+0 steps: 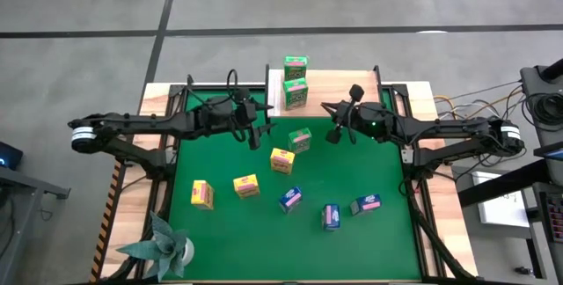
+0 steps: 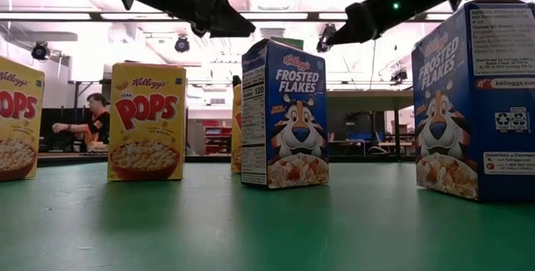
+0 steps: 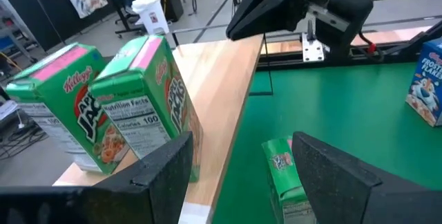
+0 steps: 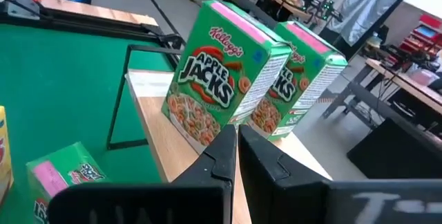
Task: Stack cereal on shelf
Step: Put the left green cereal box on the shelf aligned with the other green cereal box
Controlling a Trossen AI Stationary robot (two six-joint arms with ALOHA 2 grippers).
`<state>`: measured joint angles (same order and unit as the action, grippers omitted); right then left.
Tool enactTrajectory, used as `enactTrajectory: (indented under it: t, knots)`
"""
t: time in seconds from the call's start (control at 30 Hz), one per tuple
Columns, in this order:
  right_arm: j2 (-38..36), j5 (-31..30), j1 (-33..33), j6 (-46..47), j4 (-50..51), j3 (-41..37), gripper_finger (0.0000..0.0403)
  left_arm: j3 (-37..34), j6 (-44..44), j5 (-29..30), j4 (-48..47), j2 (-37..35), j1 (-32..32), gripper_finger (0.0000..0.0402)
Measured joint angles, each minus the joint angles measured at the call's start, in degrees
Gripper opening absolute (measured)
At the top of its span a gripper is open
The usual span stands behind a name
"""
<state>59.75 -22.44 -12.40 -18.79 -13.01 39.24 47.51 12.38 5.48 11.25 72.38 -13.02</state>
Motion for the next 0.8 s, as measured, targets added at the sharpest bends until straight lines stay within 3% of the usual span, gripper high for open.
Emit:
enactTrajectory:
  t: [0.23, 0.5, 0.8]
  knots:
    - [0.0, -0.1, 0.0, 0.4, 0.3, 0.0, 0.0009, 0.1, 0.6, 0.0, 1.1, 0.0, 0.0, 0.0230]
    - [0.0, 0.1, 0.0, 7.1, -2.4, 0.0, 0.0009, -0.8, 6.5, 0.0, 1.3, 0.0, -0.1, 0.0230]
    - [3.1, 0.6, -0.7, 5.2, -4.6, 4.0, 0.0009, -0.8, 9.4, -0.1, 1.3, 0.4, -1.8, 0.0230]
